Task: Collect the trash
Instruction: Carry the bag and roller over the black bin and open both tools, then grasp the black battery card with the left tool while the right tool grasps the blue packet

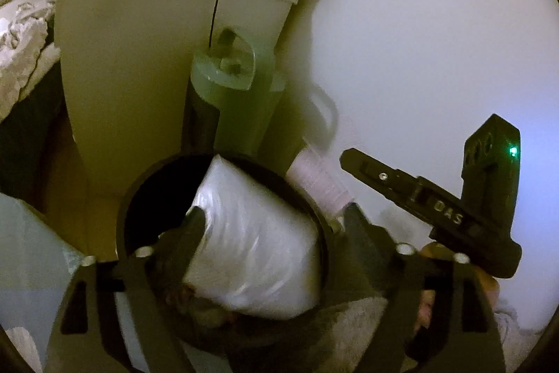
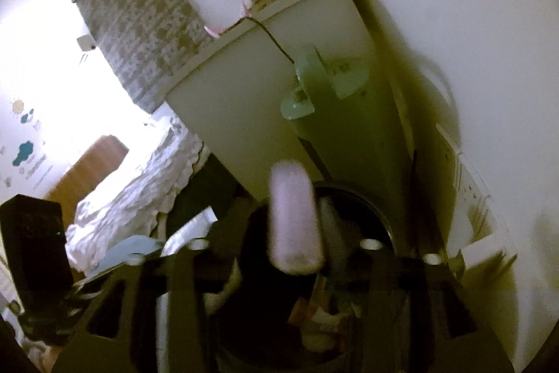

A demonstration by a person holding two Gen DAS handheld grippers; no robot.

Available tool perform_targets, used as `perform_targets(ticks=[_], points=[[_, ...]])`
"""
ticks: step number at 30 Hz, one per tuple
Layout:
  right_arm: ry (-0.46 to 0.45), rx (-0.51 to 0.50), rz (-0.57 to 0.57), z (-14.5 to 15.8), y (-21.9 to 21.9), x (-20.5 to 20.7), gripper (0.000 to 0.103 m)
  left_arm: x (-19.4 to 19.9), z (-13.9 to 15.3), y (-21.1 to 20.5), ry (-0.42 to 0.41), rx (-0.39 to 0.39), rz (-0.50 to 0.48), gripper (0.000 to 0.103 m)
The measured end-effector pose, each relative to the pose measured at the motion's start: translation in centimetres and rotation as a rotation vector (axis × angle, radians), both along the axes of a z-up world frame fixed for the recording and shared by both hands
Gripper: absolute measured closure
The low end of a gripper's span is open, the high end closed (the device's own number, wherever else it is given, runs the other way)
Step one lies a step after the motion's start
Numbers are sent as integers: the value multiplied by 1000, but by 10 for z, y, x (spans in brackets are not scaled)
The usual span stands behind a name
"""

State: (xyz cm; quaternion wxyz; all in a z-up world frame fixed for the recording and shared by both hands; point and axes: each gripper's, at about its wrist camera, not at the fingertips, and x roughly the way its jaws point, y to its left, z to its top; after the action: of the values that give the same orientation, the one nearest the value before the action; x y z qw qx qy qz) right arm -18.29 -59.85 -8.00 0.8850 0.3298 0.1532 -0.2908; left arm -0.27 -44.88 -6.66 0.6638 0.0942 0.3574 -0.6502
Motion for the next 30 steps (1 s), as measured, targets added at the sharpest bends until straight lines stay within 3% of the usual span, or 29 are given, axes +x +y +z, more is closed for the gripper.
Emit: perform_targets(ticks=[1,8,18,24,30], points=[[-10,-6,-5,2,1,-2,39,0,3,1,-10,-9,4,15],[-31,-5,-11,11,9,-8,30,2,26,25,-53,-56,39,8],[-4,-4,128,21,52,29,27,46,50,124,-74,-85,233,8],[26,-11,275,28,98,71,27,81,40,196,-143,-10,375,8],[78,-16,437,30,148,113,21,109,16,256,-264,131,471,8]])
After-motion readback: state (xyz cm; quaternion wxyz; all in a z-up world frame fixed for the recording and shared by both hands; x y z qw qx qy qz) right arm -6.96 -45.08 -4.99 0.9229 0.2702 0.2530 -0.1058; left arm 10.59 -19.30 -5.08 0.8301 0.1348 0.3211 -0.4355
